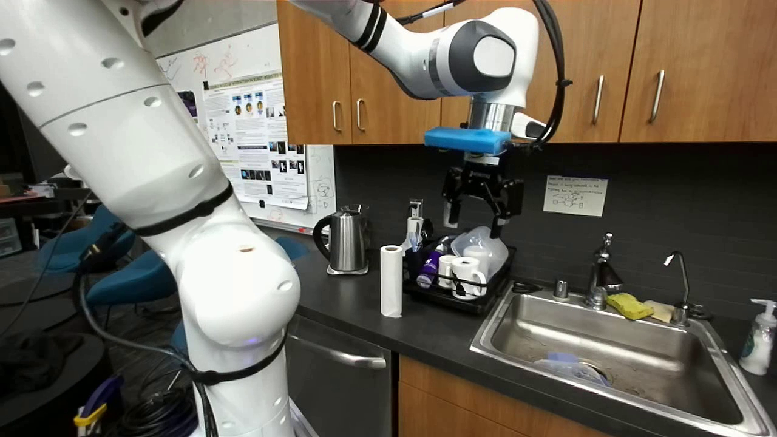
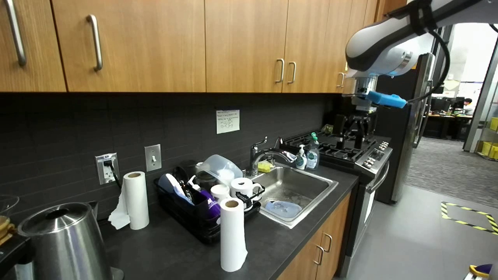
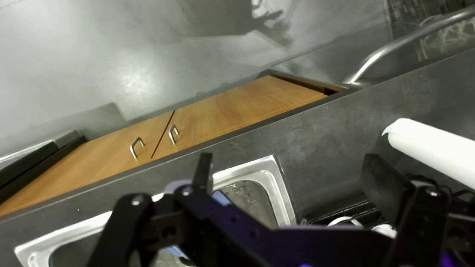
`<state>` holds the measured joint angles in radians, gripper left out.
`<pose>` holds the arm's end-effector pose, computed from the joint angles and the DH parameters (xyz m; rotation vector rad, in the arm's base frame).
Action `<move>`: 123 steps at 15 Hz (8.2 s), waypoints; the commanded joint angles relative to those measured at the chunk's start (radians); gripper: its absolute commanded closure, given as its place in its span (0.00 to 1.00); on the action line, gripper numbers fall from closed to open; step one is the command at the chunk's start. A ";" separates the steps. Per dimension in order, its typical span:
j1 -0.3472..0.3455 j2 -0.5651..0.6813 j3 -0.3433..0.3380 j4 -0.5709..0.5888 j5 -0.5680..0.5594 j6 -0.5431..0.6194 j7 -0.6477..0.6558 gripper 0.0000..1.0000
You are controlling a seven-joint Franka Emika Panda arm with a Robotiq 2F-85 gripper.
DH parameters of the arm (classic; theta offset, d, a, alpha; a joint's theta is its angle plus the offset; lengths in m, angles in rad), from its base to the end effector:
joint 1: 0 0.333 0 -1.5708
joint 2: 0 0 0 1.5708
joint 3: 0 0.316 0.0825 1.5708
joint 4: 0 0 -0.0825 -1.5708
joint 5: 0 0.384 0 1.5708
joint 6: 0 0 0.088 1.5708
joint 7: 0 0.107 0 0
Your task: Remove the white and black mug from the dish rack and put it on the counter.
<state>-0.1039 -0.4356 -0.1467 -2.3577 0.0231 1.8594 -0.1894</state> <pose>0.3988 -0.1042 0.4855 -3.0438 0.0806 0.0729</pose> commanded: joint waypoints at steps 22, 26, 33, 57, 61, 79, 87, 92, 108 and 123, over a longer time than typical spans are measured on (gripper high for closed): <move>0.239 0.320 0.204 0.182 -0.213 0.220 -0.255 0.00; 0.226 0.408 0.212 0.216 -0.237 0.280 -0.246 0.00; 0.205 0.591 0.215 0.330 -0.283 0.373 -0.223 0.00; 0.234 0.953 0.194 0.628 -0.396 0.425 -0.074 0.00; 0.237 0.982 0.194 0.652 -0.390 0.432 -0.050 0.00; 0.263 1.033 0.176 0.652 -0.388 0.445 0.079 0.76; 0.209 0.727 0.166 0.512 -0.395 0.320 0.000 0.95; 0.185 0.617 0.171 0.469 -0.392 0.255 -0.040 0.95; 0.141 0.391 0.172 0.244 -0.318 0.053 0.016 0.95; 0.194 0.411 0.234 0.095 -0.249 0.114 0.110 0.95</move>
<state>0.0733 -0.0142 0.0688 -2.2501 -0.2282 1.9480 -0.1096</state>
